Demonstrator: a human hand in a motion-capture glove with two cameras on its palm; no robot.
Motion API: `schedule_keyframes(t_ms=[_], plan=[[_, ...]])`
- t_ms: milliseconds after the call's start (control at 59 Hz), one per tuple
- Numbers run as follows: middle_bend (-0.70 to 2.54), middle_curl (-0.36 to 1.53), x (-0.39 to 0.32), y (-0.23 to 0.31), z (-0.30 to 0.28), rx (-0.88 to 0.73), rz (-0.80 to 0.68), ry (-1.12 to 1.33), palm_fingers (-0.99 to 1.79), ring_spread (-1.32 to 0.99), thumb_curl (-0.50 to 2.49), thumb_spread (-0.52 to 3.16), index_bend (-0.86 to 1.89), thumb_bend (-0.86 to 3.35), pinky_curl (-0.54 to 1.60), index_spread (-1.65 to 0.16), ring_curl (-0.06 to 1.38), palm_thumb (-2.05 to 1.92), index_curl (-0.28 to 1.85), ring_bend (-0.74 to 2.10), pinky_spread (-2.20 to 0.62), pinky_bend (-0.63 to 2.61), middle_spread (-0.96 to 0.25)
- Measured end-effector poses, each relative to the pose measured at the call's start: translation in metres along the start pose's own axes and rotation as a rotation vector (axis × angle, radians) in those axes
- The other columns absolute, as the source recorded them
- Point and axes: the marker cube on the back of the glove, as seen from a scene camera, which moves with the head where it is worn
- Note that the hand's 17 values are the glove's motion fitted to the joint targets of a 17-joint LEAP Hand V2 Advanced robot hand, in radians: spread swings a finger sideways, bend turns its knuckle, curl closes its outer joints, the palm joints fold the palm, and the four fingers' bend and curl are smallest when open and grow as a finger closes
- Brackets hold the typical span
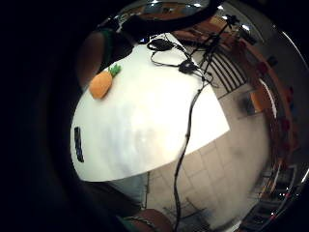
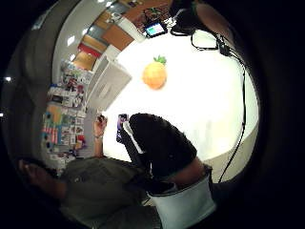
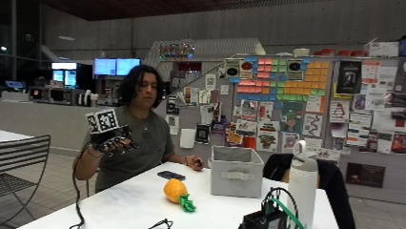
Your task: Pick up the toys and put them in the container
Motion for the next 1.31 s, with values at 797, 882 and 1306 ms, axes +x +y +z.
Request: schedule_keyframes(t_ms=[797,882,1306], plan=[[0.2,0.2,-0.1,-0.124,0.146,-0.043,-0.352,-0.07,0.42,-0.29,0.22,1.25,0.23,0.01,0.25,-0.42,0.16,0.07,0.3,0.39,-0.09,0.9,-0.19],[0.19,0.22,-0.106,-0.149,0.178,-0.089,-0.348,-0.045,0.32,-0.29,0.24,1.22,0.26,-0.01,0.25,-0.43,0.15,0.08,0.33,0.32,-0.07,0.9,-0.21],[0.58,0.42,-0.115,-0.17,0.204,0.14,-0.303,-0.097,1.26,-0.42,0.48,1.04,0.26,0.19,0.3,-0.4,0.36,0.55,0.42,0.84,-0.38,0.95,-0.36]])
